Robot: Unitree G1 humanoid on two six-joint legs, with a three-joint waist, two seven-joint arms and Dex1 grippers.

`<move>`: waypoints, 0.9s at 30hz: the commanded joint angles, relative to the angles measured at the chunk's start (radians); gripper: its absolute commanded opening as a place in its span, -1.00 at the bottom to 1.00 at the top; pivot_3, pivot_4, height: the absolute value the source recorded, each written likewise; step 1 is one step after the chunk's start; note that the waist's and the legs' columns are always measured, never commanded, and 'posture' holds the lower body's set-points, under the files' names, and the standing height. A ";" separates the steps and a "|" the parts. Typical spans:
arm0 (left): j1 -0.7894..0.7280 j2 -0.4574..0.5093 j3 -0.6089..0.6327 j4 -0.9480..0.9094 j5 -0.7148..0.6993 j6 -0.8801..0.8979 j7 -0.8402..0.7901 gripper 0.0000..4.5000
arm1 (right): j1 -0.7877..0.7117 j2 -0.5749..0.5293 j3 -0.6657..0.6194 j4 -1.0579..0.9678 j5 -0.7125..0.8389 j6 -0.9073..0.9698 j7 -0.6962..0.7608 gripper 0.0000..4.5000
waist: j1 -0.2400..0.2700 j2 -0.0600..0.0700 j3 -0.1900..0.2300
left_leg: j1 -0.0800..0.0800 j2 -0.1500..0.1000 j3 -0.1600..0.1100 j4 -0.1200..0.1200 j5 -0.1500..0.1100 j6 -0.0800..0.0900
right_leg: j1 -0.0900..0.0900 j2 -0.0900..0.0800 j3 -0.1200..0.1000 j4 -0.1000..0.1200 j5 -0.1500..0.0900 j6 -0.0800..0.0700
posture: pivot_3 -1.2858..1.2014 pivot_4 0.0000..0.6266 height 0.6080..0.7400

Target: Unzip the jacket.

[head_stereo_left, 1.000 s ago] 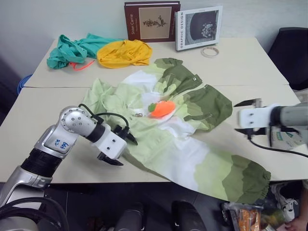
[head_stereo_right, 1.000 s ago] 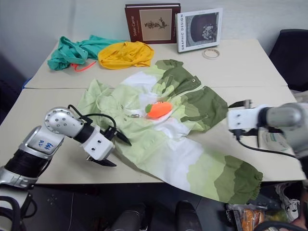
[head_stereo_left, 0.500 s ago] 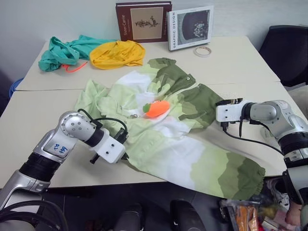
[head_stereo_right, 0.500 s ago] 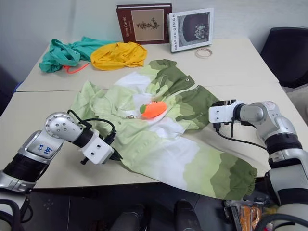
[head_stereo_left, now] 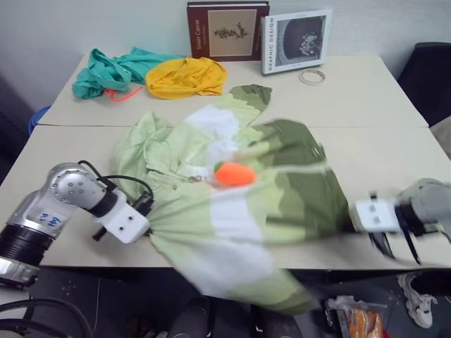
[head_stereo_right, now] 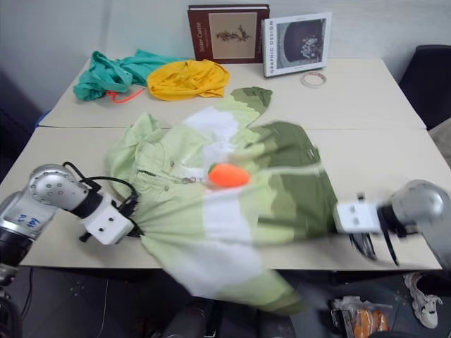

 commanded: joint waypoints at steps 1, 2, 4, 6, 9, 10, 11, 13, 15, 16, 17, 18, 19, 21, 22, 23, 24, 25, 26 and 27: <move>-0.077 0.024 0.004 0.170 0.060 -0.132 0.001 -1.00 | 0.197 -0.019 -0.232 -0.262 0.139 0.192 0.023 -0.97 | -0.001 0.000 0.000 | 0.001 0.000 0.001 0.001 0.000 0.001 | 0.002 0.000 0.001 -0.001 0.000 0.001 | 0.03 -0.52 1.00; -0.099 0.021 -0.004 0.213 0.075 -0.169 0.006 -1.00 | 0.254 -0.003 -0.274 -0.325 0.162 0.238 0.008 -0.97 | 0.001 0.000 0.000 | 0.004 0.000 0.000 0.001 0.000 0.001 | 0.004 0.000 0.001 -0.001 0.001 0.002 | 0.03 -0.52 1.00; -0.120 0.009 -0.019 0.270 0.073 -0.212 -0.006 -1.00 | 0.341 0.033 -0.311 -0.431 0.181 0.300 -0.044 -0.97 | 0.001 -0.001 0.000 | 0.009 0.000 0.000 0.000 -0.001 0.002 | 0.010 0.000 0.001 -0.003 0.001 0.002 | 0.03 -0.52 1.00; -0.110 0.000 -0.027 0.273 0.038 -0.204 -0.038 -1.00 | 0.380 0.069 -0.304 -0.487 0.154 0.316 -0.109 -0.97 | 0.001 -0.001 0.000 | 0.014 0.000 0.000 -0.001 -0.004 0.002 | 0.014 0.000 0.001 -0.003 0.001 0.002 | 0.03 -0.52 1.00; -0.026 0.007 -0.018 0.119 -0.105 -0.011 -0.107 -1.00 | 0.362 0.118 -0.280 -0.486 0.090 0.321 -0.218 -0.97 | -0.002 -0.001 0.000 | 0.014 0.000 0.001 -0.001 -0.005 0.003 | 0.013 0.000 0.002 0.001 0.001 0.002 | 0.03 -0.52 1.00; 0.002 0.022 -0.019 0.058 -0.142 0.055 -0.114 -1.00 | 0.361 0.124 -0.284 -0.482 0.076 0.324 -0.235 -0.97 | -0.002 -0.001 0.000 | 0.014 0.000 0.002 -0.001 -0.006 0.004 | 0.013 -0.001 0.003 0.001 0.001 0.002 | 0.03 -0.52 1.00; 0.024 0.040 -0.022 0.011 -0.172 0.108 -0.115 -1.00 | 0.367 0.124 -0.294 -0.483 0.075 0.334 -0.236 -0.97 | -0.001 -0.001 0.000 | 0.014 0.000 0.002 -0.001 -0.006 0.004 | 0.013 -0.001 0.004 0.001 0.001 0.002 | 0.03 -0.52 1.00; 0.067 0.085 -0.029 -0.081 -0.233 0.219 -0.115 -0.92 | 0.393 0.115 -0.326 -0.495 0.100 0.377 -0.218 -0.80 | -0.001 -0.002 0.000 | 0.013 0.000 0.002 0.000 -0.006 0.005 | 0.013 -0.001 0.004 0.001 0.001 0.002 | 0.03 -0.52 1.00; 0.106 0.151 -0.054 -0.156 -0.285 0.294 -0.115 -0.73 | 0.422 0.106 -0.364 -0.512 0.130 0.401 -0.181 -0.58 | -0.001 -0.002 0.001 | 0.013 0.000 0.002 0.000 -0.006 0.005 | 0.013 0.000 0.004 0.000 0.001 0.002 | 0.03 -0.52 1.00; 0.120 0.177 -0.061 -0.183 -0.301 0.318 -0.115 -0.59 | 0.432 0.103 -0.383 -0.518 0.138 0.404 -0.164 -0.42 | -0.001 -0.002 0.001 | 0.013 0.000 0.002 0.000 -0.006 0.005 | 0.013 0.000 0.004 0.000 0.001 0.002 | 0.03 -0.52 1.00; 0.130 0.193 -0.054 -0.211 -0.332 0.357 -0.115 -0.47 | 0.426 0.096 -0.408 -0.518 0.150 0.414 -0.150 -0.28 | -0.001 -0.002 0.001 | 0.013 0.000 0.002 0.000 -0.006 0.005 | 0.014 0.000 0.004 0.000 0.001 0.002 | 0.03 -0.52 1.00; 0.137 0.207 -0.044 -0.243 -0.373 0.408 -0.115 -0.30 | 0.414 0.091 -0.433 -0.516 0.166 0.427 -0.142 -0.09 | -0.001 -0.002 0.000 | 0.014 0.000 0.002 0.000 -0.006 0.005 | 0.014 0.000 0.004 -0.001 0.001 0.002 | 0.03 -0.52 1.00; 0.135 0.227 -0.034 -0.277 -0.432 0.478 -0.115 -0.18 | 0.392 0.082 -0.462 -0.513 0.194 0.452 -0.131 0.04 | 0.000 -0.002 0.001 | 0.015 0.000 0.002 0.000 -0.006 0.005 | 0.015 0.000 0.004 -0.002 0.001 0.002 | 0.03 -0.52 1.00; 0.108 0.266 -0.020 -0.332 -0.546 0.608 -0.115 0.12 | 0.336 0.062 -0.517 -0.507 0.264 0.503 -0.105 0.37 | 0.000 -0.003 0.001 | 0.015 0.000 0.002 0.000 -0.007 0.007 | 0.017 -0.001 0.004 -0.006 0.001 0.002 | 0.03 -0.52 1.00; 0.080 0.280 -0.012 -0.352 -0.607 0.676 -0.115 0.24 | 0.299 0.049 -0.542 -0.502 0.309 0.530 -0.089 0.51 | 0.000 -0.003 0.001 | 0.016 0.000 0.001 0.000 -0.008 0.008 | 0.018 -0.001 0.004 -0.006 0.001 0.002 | 0.03 -0.52 1.00; 0.050 0.286 -0.004 -0.366 -0.655 0.739 -0.115 0.42 | 0.265 0.038 -0.559 -0.497 0.347 0.551 -0.080 0.70 | 0.001 -0.003 0.001 | 0.016 0.001 0.001 0.000 -0.009 0.009 | 0.018 -0.001 0.004 -0.006 0.001 0.002 | 0.03 -0.52 1.00; 0.011 0.284 0.003 -0.373 -0.704 0.805 -0.115 0.53 | 0.222 0.029 -0.569 -0.489 0.390 0.571 -0.080 0.81 | 0.002 -0.003 0.001 | 0.016 0.001 0.000 0.000 -0.008 0.009 | 0.018 -0.001 0.004 -0.006 0.001 0.002 | 0.03 -0.52 1.00; -0.077 0.237 0.018 -0.347 -0.743 0.886 -0.115 0.70 | 0.102 0.037 -0.536 -0.460 0.468 0.600 -0.137 0.99 | 0.001 -0.003 0.001 | 0.016 0.001 0.000 0.000 -0.008 0.008 | 0.018 -0.001 0.003 -0.006 0.001 0.002 | 0.03 -0.52 1.00; -0.162 0.183 0.028 -0.310 -0.757 0.946 -0.115 0.83 | -0.014 0.054 -0.490 -0.431 0.522 0.625 -0.197 1.00 | 0.001 -0.003 0.002 | 0.016 0.001 0.000 0.000 -0.007 0.006 | 0.018 0.000 0.003 -0.007 0.001 0.002 | 0.03 -0.52 1.00; -0.221 0.143 0.033 -0.283 -0.761 0.988 -0.115 0.98 | -0.099 0.066 -0.453 -0.411 0.557 0.647 -0.239 1.00 | 0.001 -0.004 0.002 | 0.016 0.001 0.000 0.000 -0.007 0.006 | 0.018 -0.001 0.002 -0.007 0.001 0.002 | 0.03 -0.52 1.00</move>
